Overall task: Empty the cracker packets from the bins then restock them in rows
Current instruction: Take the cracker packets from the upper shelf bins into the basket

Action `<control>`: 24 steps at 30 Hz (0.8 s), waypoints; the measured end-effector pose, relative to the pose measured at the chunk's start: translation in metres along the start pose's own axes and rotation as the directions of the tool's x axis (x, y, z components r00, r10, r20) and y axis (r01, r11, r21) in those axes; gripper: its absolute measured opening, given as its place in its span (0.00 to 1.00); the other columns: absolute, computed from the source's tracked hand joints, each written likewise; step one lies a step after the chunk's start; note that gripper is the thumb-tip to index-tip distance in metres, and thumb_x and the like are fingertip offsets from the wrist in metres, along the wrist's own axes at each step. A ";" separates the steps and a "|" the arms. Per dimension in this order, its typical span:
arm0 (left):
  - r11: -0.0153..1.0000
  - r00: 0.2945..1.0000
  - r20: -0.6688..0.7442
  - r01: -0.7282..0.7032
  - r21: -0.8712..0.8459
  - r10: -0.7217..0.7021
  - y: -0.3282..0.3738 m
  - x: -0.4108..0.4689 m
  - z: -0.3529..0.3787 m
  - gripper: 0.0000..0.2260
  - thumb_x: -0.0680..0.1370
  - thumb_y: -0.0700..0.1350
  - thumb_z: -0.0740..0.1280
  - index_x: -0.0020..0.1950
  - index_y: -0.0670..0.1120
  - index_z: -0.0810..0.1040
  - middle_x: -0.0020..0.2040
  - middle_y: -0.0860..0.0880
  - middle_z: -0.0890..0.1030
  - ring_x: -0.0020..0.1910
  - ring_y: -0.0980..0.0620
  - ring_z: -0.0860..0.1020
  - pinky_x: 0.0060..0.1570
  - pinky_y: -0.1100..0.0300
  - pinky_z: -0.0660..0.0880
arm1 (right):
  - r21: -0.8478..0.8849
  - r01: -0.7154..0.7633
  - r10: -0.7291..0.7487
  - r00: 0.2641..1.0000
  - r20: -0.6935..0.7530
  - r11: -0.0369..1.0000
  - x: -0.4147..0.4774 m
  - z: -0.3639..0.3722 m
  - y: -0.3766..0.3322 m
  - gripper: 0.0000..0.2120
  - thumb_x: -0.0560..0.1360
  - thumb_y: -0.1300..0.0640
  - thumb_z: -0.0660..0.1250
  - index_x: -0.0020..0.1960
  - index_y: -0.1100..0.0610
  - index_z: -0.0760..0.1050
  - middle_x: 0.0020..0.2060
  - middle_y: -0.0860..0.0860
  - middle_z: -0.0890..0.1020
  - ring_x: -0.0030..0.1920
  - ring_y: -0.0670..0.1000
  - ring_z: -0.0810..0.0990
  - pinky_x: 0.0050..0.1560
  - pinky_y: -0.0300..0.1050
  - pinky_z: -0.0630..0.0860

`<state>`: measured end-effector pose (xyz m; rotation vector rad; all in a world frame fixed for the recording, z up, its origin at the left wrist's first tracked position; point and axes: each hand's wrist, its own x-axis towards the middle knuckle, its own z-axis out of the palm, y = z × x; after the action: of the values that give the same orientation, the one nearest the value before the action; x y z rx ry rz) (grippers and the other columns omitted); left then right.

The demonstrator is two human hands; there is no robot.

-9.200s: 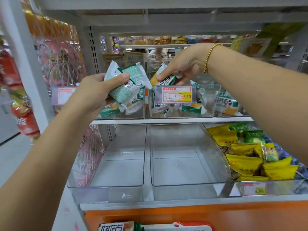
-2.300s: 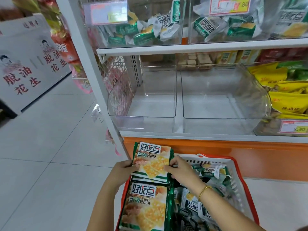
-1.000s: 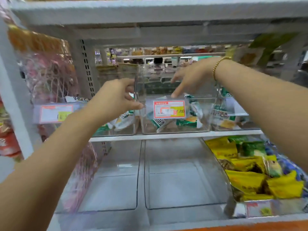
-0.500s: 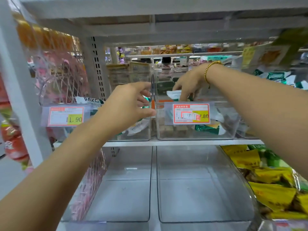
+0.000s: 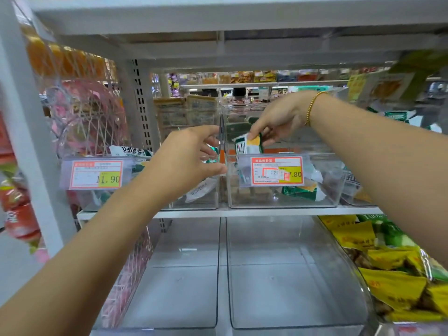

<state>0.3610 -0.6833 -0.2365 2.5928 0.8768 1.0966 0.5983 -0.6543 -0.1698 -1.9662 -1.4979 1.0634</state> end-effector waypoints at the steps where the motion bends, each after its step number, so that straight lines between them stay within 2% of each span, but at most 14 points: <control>1: 1.000 1.000 0.002 -0.003 -0.001 0.003 0.001 0.000 0.000 0.34 0.69 0.45 0.76 0.73 0.47 0.67 0.48 0.58 0.73 0.44 0.60 0.75 0.52 0.68 0.72 | -0.094 -0.016 0.018 1.000 0.017 0.995 0.002 0.003 0.000 0.05 0.77 0.61 0.66 0.50 0.63 0.76 0.44 0.55 0.81 0.42 0.49 0.80 0.37 0.37 0.80; 4: 1.000 1.000 0.009 -0.013 0.009 0.013 0.001 0.000 -0.001 0.34 0.69 0.45 0.76 0.73 0.47 0.67 0.50 0.56 0.74 0.45 0.58 0.76 0.53 0.67 0.73 | -0.324 -0.013 0.062 0.988 0.140 0.946 0.001 0.012 0.001 0.08 0.78 0.57 0.65 0.52 0.62 0.77 0.36 0.53 0.82 0.37 0.48 0.79 0.41 0.42 0.77; 6: 1.000 1.000 0.017 -0.008 0.007 0.008 0.001 0.000 0.000 0.34 0.70 0.45 0.76 0.73 0.47 0.67 0.50 0.56 0.74 0.45 0.59 0.75 0.53 0.67 0.73 | -0.387 -0.009 0.099 0.972 0.212 0.922 -0.001 0.017 0.001 0.10 0.74 0.56 0.67 0.53 0.60 0.78 0.41 0.53 0.84 0.42 0.50 0.82 0.46 0.44 0.78; 8: 1.000 1.000 0.018 -0.006 0.013 0.006 0.001 0.000 -0.001 0.34 0.70 0.45 0.76 0.73 0.47 0.67 0.51 0.56 0.75 0.45 0.59 0.75 0.54 0.67 0.73 | -0.400 0.007 0.097 0.966 0.239 0.917 -0.003 0.020 0.002 0.12 0.69 0.56 0.69 0.52 0.59 0.78 0.44 0.54 0.84 0.44 0.50 0.83 0.48 0.45 0.79; 11: 1.000 1.000 0.014 -0.004 0.028 0.004 0.002 -0.001 -0.002 0.35 0.70 0.46 0.76 0.74 0.47 0.65 0.53 0.55 0.75 0.47 0.59 0.75 0.54 0.66 0.73 | -0.383 0.036 0.075 0.960 0.270 0.923 -0.008 0.023 0.001 0.13 0.67 0.56 0.68 0.50 0.59 0.76 0.41 0.54 0.84 0.41 0.49 0.83 0.45 0.42 0.80; 15: 0.999 1.000 0.014 0.005 0.040 -0.005 0.003 -0.001 -0.002 0.35 0.70 0.46 0.76 0.74 0.47 0.65 0.51 0.57 0.73 0.47 0.59 0.75 0.52 0.68 0.71 | -0.394 0.071 0.057 0.952 0.302 0.917 -0.011 0.030 0.002 0.12 0.69 0.59 0.68 0.52 0.60 0.74 0.42 0.55 0.82 0.39 0.50 0.82 0.42 0.43 0.80; 18: 0.999 1.000 0.014 0.007 0.035 -0.007 0.003 -0.001 -0.002 0.35 0.70 0.46 0.76 0.74 0.47 0.65 0.51 0.56 0.74 0.46 0.58 0.76 0.54 0.65 0.74 | -0.410 0.071 0.037 0.968 0.250 0.909 -0.008 0.035 0.002 0.14 0.76 0.64 0.66 0.61 0.59 0.70 0.46 0.57 0.81 0.37 0.49 0.82 0.36 0.40 0.81; 21: 0.999 1.000 0.016 0.009 0.041 -0.010 0.004 0.000 -0.002 0.35 0.69 0.46 0.76 0.74 0.47 0.65 0.52 0.55 0.75 0.47 0.58 0.76 0.56 0.63 0.74 | -0.445 0.062 0.084 0.950 0.300 0.893 -0.011 0.040 -0.001 0.16 0.77 0.63 0.64 0.63 0.54 0.68 0.49 0.57 0.82 0.40 0.50 0.84 0.39 0.42 0.82; 24: 0.999 0.998 0.059 0.036 0.001 -0.036 0.004 0.000 -0.008 0.34 0.69 0.49 0.76 0.72 0.48 0.68 0.52 0.57 0.77 0.48 0.59 0.77 0.55 0.65 0.74 | -0.450 0.093 0.066 0.943 0.326 0.888 -0.016 0.039 -0.003 0.14 0.77 0.64 0.64 0.62 0.57 0.71 0.45 0.55 0.83 0.39 0.49 0.84 0.37 0.40 0.81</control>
<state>0.3571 -0.6868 -0.2288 2.5845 0.9058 1.0052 0.5635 -0.6729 -0.1865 -2.1503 -2.1093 1.1594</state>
